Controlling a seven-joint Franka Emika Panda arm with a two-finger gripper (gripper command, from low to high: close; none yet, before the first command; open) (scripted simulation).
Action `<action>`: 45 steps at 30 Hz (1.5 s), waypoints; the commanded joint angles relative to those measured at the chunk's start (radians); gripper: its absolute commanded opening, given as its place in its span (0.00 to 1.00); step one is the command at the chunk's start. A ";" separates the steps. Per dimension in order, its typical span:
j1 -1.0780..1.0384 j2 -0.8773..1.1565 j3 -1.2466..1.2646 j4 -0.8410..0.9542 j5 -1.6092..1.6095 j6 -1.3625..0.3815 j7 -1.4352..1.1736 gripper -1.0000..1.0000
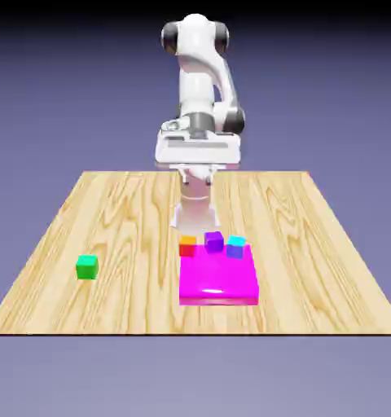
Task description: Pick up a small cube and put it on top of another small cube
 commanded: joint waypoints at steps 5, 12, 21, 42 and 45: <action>-0.044 0.100 -0.065 0.027 -0.218 -0.027 -0.091 0.50; -0.106 0.241 -0.157 0.064 -0.522 -0.065 -0.219 0.50; -0.185 0.422 -0.275 0.111 -0.913 -0.114 -0.384 0.50; -0.383 0.873 -0.432 0.288 -1.738 -0.163 -0.492 0.50; -0.429 0.978 -0.398 0.359 -1.853 -0.137 -0.362 0.50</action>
